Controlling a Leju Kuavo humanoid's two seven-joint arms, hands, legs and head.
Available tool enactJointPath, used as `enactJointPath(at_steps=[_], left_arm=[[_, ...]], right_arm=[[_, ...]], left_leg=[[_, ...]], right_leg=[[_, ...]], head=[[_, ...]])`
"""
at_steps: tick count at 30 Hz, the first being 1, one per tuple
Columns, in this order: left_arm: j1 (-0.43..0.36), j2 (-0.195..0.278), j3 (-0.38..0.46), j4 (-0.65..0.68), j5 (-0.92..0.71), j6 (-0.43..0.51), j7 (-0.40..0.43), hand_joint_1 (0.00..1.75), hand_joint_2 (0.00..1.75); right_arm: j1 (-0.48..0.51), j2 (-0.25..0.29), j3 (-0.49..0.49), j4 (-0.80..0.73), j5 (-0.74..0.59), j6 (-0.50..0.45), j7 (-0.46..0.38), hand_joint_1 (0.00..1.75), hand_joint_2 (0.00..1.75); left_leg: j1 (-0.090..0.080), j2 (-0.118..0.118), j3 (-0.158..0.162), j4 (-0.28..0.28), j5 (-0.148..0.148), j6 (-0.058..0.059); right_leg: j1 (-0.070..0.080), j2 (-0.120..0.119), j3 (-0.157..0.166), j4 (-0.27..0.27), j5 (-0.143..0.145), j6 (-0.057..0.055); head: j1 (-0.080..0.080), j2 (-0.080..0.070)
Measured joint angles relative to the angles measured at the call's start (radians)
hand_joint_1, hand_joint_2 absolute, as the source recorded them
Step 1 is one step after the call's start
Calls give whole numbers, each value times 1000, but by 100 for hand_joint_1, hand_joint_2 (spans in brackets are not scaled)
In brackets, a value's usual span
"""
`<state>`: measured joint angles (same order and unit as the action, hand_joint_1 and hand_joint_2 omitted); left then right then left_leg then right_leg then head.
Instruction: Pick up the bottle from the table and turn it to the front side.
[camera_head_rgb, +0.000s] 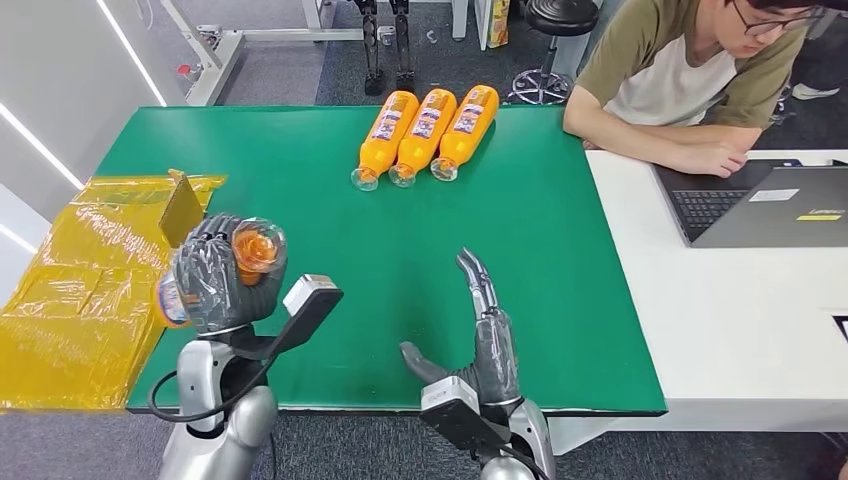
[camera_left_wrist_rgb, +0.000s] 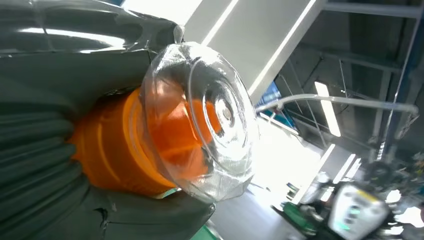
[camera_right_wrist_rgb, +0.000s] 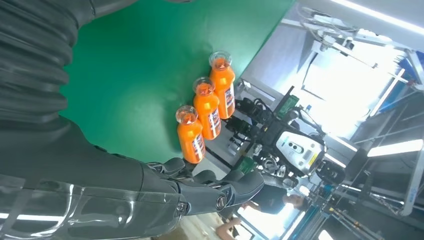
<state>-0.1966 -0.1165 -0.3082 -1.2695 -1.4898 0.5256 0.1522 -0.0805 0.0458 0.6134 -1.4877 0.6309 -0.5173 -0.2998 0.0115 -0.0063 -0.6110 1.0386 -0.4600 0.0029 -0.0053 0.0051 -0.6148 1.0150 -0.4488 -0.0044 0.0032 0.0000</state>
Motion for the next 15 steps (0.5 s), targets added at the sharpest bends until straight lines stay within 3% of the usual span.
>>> enactJointPath(at_steps=[3,7,15], left_arm=[[-37,116,37,40,-59,-10,35,175,175],[-116,264,66,148,-68,1,-4,175,175],[-267,455,72,412,-60,-62,-129,175,175]], right_arm=[[19,0,0,-20,-42,1,-18,0,175],[37,0,1,-38,-60,10,-32,0,175],[40,0,3,-56,-83,43,-62,0,175]], left_leg=[[0,0,0,0,1,-1],[0,2,0,0,2,-3],[0,3,1,0,3,-4]], right_leg=[[0,0,0,1,0,-1],[0,1,-1,2,1,-3],[0,3,-2,3,2,-5]], head=[[0,0],[0,0],[0,0]])
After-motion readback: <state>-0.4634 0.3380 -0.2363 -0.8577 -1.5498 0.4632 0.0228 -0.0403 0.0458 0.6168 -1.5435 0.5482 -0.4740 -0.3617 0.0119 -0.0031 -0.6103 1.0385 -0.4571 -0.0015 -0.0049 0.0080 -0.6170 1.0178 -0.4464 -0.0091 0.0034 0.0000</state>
